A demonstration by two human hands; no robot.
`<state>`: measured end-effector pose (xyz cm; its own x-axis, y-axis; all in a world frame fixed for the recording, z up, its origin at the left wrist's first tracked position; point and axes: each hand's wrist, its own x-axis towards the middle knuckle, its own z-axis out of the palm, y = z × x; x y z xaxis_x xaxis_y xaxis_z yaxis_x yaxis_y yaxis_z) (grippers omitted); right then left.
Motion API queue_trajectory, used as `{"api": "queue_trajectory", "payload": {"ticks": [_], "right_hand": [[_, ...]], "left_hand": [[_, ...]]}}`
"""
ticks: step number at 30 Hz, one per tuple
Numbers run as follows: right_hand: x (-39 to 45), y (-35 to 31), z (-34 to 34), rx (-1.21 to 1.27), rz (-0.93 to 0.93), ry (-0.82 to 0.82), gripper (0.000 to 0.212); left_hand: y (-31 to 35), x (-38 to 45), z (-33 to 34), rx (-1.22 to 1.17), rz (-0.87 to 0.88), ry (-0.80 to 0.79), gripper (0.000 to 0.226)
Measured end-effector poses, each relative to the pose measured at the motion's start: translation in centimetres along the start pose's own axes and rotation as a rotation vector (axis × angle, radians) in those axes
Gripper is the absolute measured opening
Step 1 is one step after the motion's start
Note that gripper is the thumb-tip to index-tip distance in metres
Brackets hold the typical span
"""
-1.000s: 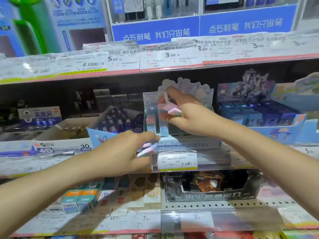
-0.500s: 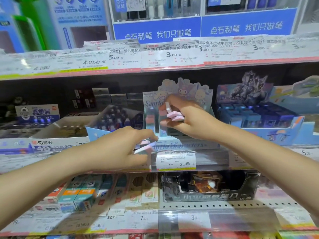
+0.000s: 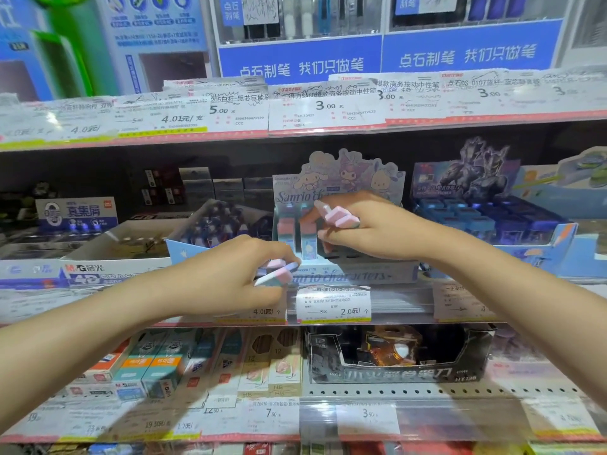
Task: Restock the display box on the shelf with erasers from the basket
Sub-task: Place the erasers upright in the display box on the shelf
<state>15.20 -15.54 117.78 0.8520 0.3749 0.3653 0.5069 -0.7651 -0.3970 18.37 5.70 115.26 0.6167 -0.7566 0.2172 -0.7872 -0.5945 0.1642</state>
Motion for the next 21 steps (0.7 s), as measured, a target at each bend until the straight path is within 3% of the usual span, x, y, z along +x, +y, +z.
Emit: {"api": "queue_trajectory", "payload": {"ticks": [1, 5, 9, 12, 17, 21], "right_hand": [[0.0, -0.1, -0.2, 0.045, 0.031, -0.002, 0.030], [-0.3, 0.3, -1.0, 0.437, 0.190, 0.007, 0.018], [-0.7, 0.2, -1.1, 0.710, 0.067, -0.050, 0.015], [-1.0, -0.3, -0.8, 0.825, 0.062, -0.022, 0.016], [-1.4, -0.9, -0.3, 0.902, 0.033, 0.003, 0.017], [-2.0, -0.8, -1.4, 0.867, 0.114, 0.082, 0.005]], "left_hand": [[0.1, 0.1, -0.1, -0.042, 0.014, 0.026, 0.015], [1.5, 0.4, -0.4, -0.286, 0.005, 0.192, 0.023], [3.5, 0.8, -0.7, -0.679, -0.092, 0.270, 0.026], [4.8, 1.2, -0.5, -0.839, -0.113, 0.269, 0.018], [5.8, 1.4, 0.3, -0.860, -0.163, 0.319, 0.035], [5.5, 1.1, 0.0, -0.806, -0.191, 0.330, 0.032]]}}
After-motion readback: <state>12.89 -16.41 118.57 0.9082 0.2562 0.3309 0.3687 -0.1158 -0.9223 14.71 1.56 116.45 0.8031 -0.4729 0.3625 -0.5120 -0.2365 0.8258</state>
